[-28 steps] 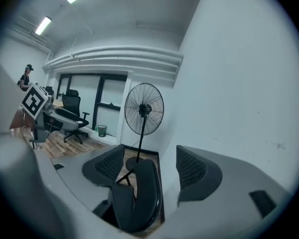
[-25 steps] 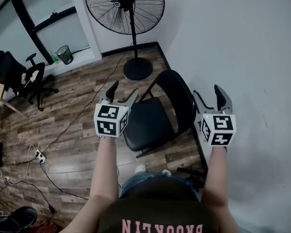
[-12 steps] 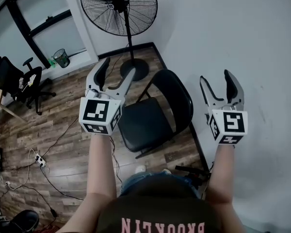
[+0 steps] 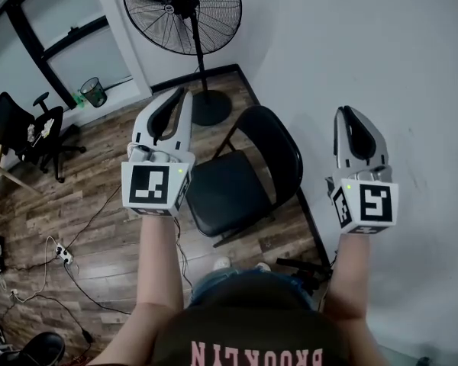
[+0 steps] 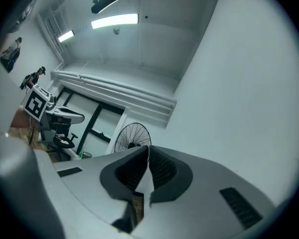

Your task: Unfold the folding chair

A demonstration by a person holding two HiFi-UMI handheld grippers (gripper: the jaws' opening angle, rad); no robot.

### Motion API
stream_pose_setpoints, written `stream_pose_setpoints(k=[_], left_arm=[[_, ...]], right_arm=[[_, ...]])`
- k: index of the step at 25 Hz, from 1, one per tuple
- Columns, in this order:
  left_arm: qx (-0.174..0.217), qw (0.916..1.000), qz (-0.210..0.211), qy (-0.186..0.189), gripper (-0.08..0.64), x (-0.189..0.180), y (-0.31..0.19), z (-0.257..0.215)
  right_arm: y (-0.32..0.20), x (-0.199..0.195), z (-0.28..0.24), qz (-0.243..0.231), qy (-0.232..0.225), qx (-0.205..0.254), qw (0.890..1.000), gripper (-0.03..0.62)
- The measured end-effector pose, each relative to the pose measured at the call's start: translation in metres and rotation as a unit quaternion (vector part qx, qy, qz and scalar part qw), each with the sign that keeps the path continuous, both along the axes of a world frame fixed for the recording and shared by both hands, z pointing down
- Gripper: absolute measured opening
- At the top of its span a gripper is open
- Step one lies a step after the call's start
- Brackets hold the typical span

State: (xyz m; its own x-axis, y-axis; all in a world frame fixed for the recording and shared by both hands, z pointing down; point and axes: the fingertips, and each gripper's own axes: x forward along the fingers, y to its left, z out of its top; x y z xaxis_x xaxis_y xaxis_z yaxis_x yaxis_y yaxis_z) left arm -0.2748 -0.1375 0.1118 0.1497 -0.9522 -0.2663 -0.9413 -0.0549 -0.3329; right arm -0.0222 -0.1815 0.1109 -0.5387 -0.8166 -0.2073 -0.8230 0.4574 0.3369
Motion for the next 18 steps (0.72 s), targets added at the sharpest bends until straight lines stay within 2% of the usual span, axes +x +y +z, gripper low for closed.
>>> stream_pose_setpoints(k=[1, 12, 18], left_arm=[[0.000, 1.0000, 0.000, 0.002, 0.007, 0.000, 0.001, 0.000], [-0.004, 0.9999, 0.009, -0.007, 0.002, 0.009, -0.003, 0.004], [-0.005, 0.9998, 0.013, -0.016, 0.002, 0.014, -0.009, 0.001]], right_arm=[[0.002, 0.000, -0.001, 0.000, 0.000, 0.000, 1.000, 0.003], [0.012, -0.002, 0.002, -0.008, 0.011, 0.005, 1.000, 0.003], [0.010, 0.002, 0.000, 0.002, 0.008, 0.005, 1.000, 0.003]])
